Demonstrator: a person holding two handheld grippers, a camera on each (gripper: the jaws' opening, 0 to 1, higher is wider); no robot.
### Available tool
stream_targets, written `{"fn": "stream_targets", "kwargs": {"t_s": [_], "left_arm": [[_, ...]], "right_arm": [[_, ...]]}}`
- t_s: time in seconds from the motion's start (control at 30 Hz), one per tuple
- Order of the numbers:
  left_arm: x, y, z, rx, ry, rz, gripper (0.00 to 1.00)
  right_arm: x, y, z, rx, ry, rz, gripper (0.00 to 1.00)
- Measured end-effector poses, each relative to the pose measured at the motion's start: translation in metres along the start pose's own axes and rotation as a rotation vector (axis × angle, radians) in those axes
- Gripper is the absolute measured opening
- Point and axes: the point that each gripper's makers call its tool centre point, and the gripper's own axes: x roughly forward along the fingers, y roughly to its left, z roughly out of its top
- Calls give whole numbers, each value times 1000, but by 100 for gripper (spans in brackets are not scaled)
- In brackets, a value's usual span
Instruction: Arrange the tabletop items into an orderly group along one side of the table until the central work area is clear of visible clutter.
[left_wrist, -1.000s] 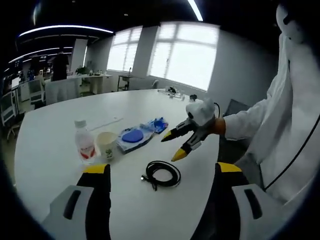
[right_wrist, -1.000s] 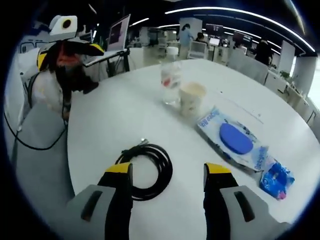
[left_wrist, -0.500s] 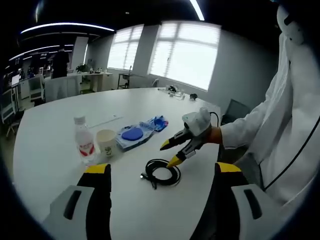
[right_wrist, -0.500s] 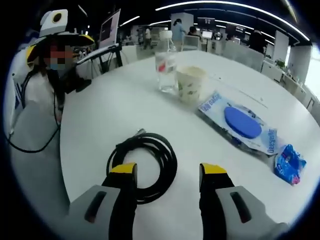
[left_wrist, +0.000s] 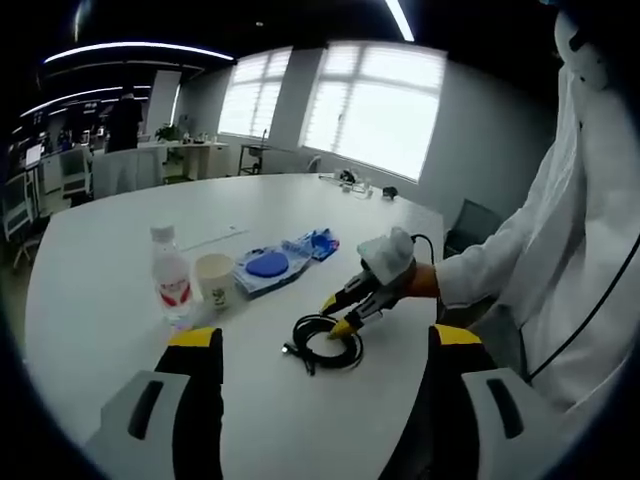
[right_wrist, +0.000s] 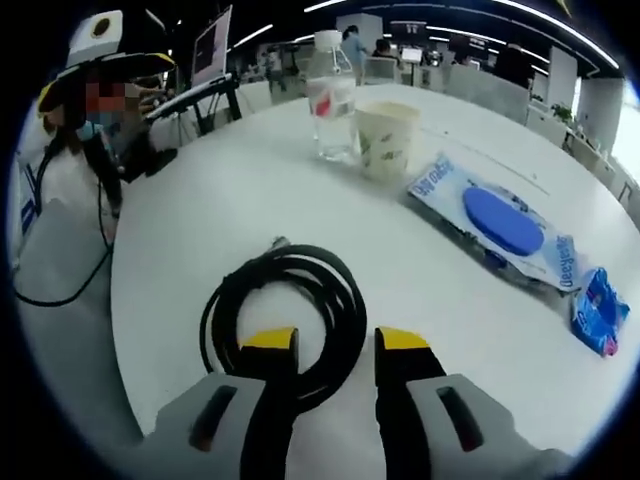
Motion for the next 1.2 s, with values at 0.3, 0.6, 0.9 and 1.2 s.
{"fn": "stream_targets", "kwargs": {"t_s": [0.3, 0.6, 0.9, 1.2], "left_arm": [[3, 0, -1, 0, 6, -1, 84], [7, -2, 0, 4, 14, -12, 84], [11, -3, 2, 8, 14, -13, 83], [16, -5, 4, 13, 16, -13, 82]], "right_arm": [[-2, -10, 2, 21, -2, -84, 9], [-2, -14, 5, 152, -35, -105, 3], [-8, -16, 14, 207, -84, -91, 1], [-15, -12, 22, 189, -117, -65, 0]]}}
